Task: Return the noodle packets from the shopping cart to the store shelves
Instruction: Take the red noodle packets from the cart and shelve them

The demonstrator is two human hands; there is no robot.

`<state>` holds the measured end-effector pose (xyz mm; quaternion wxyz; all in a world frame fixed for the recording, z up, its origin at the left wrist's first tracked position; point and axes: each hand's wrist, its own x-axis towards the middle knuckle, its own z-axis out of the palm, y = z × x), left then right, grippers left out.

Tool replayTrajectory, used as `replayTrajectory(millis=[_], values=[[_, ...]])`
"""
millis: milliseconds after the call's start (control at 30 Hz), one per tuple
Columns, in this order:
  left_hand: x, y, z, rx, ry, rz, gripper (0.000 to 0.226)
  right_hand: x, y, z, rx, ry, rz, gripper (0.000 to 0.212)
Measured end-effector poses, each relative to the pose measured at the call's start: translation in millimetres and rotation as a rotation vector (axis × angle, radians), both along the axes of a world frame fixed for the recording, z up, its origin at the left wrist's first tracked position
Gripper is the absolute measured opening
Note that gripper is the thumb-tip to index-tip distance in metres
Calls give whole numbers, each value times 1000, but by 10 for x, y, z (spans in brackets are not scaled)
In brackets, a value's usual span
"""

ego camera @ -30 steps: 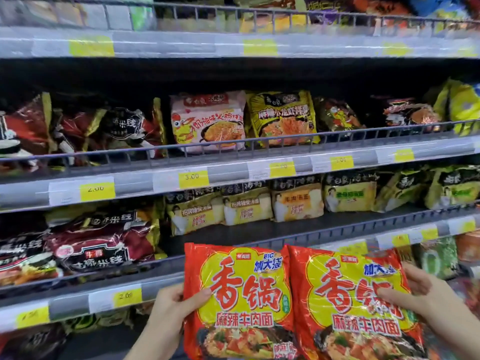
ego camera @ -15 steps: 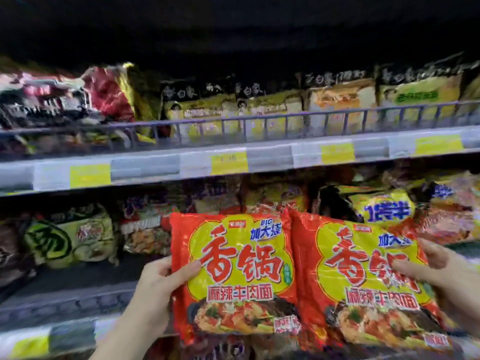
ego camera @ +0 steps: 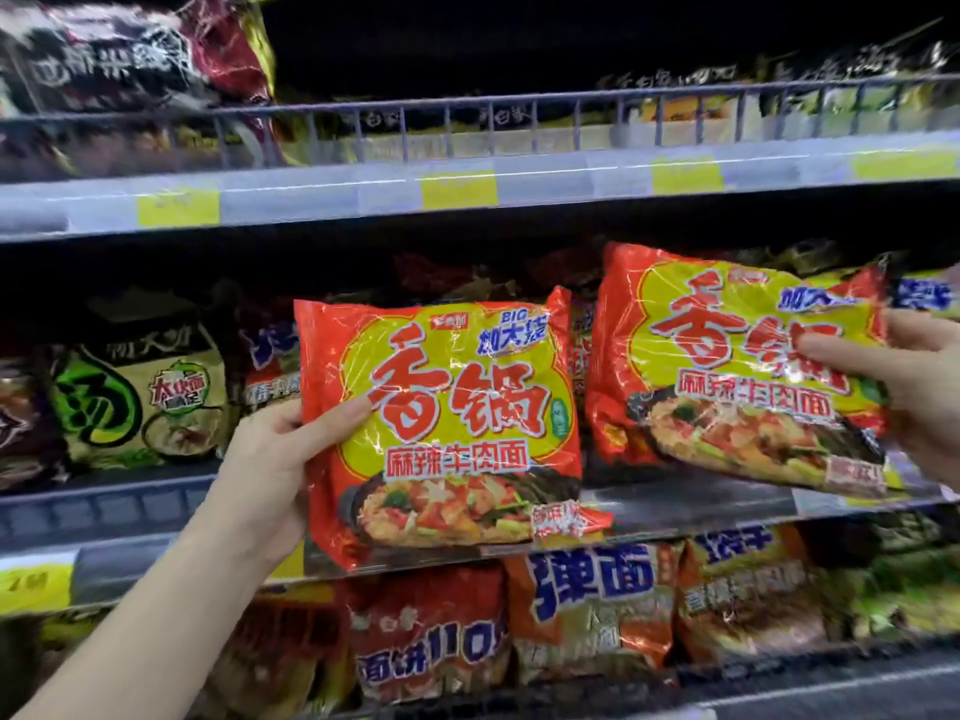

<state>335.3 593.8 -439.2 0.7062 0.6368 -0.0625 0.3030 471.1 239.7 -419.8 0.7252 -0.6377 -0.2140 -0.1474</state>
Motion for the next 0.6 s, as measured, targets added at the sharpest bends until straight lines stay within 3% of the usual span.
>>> replayTrajectory(millis=[100,167,233,300,367,533,600], values=[[-74,31,38,-25,-33,21,30,107,182,171,-20,-117,-124,94],[-108,54,53,-39,-40,50,21,137,367,276,-86,-207,-229,80],[-147,87,65,-37,-49,76,28,160,549,355,-191,-285,-319,46],[-187,107,67,-29,-60,92,49,200,709,386,-282,-370,-418,31],[-223,126,57,-26,-56,111,58,207,835,369,-348,-417,-481,29],[-323,132,34,-34,-56,115,44,260,1012,271,-438,-422,-495,27],[-374,135,37,-26,-59,123,55,284,1052,261,-450,-397,-503,29]])
